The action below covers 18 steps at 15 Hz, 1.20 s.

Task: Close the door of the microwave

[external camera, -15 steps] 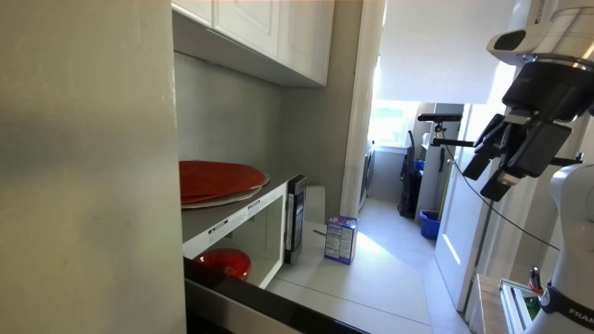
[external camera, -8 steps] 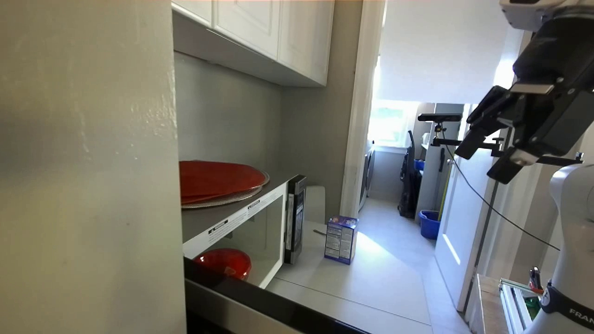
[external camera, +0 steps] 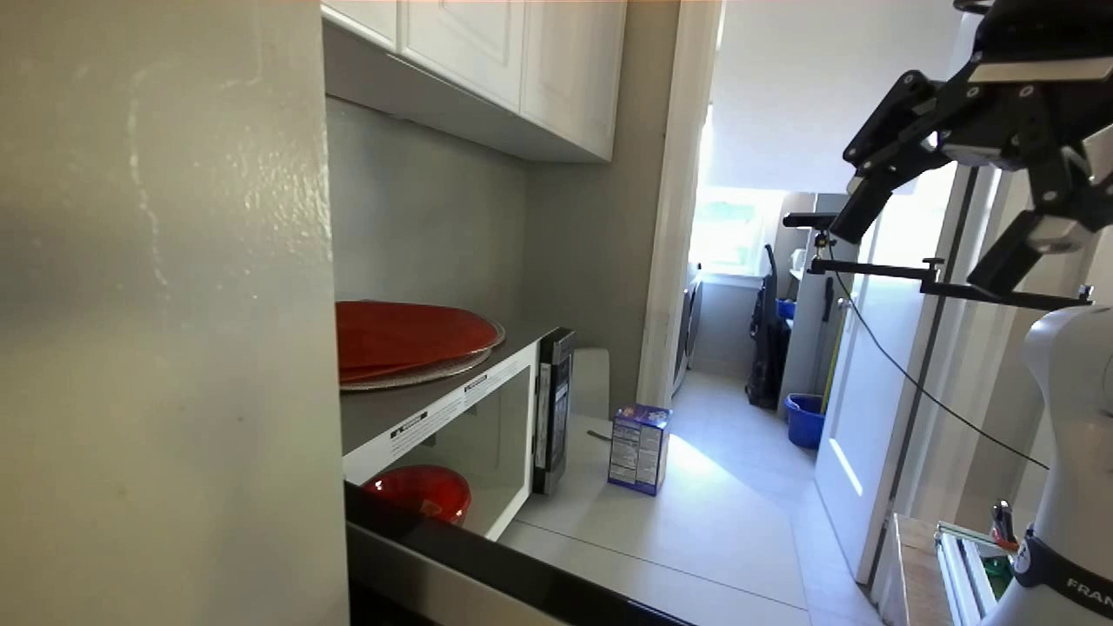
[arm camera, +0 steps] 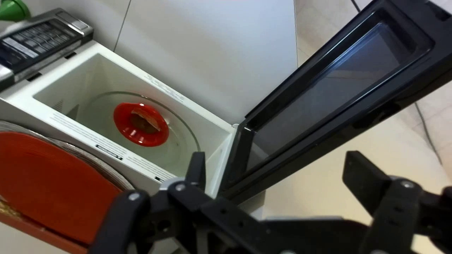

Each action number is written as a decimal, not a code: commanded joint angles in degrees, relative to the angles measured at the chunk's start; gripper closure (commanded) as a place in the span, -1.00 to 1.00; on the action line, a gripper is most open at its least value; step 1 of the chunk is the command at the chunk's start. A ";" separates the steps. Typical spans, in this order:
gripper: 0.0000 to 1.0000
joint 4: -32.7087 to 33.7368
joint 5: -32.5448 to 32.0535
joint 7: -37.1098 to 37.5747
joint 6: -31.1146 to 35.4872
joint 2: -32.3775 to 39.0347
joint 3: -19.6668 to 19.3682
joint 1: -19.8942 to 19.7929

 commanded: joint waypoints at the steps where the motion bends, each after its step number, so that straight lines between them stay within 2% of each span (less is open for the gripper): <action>1: -1.00 1.89 -0.12 -5.13 1.34 5.32 -1.00 5.99; 5: -1.00 1.52 -0.11 -10.51 4.31 9.79 -0.68 12.18; 6: -1.00 0.92 -1.14 -6.44 2.77 7.37 -1.03 11.15; 7: -1.00 0.91 -1.20 -6.24 2.95 8.06 -1.08 12.10; 12: -1.00 0.92 -1.11 -6.17 2.93 8.07 -1.65 12.07; 15: -1.00 1.89 0.52 -9.22 7.90 11.82 -2.31 13.63; 18: -1.00 2.98 -0.91 -13.36 13.76 16.19 -3.12 15.56</action>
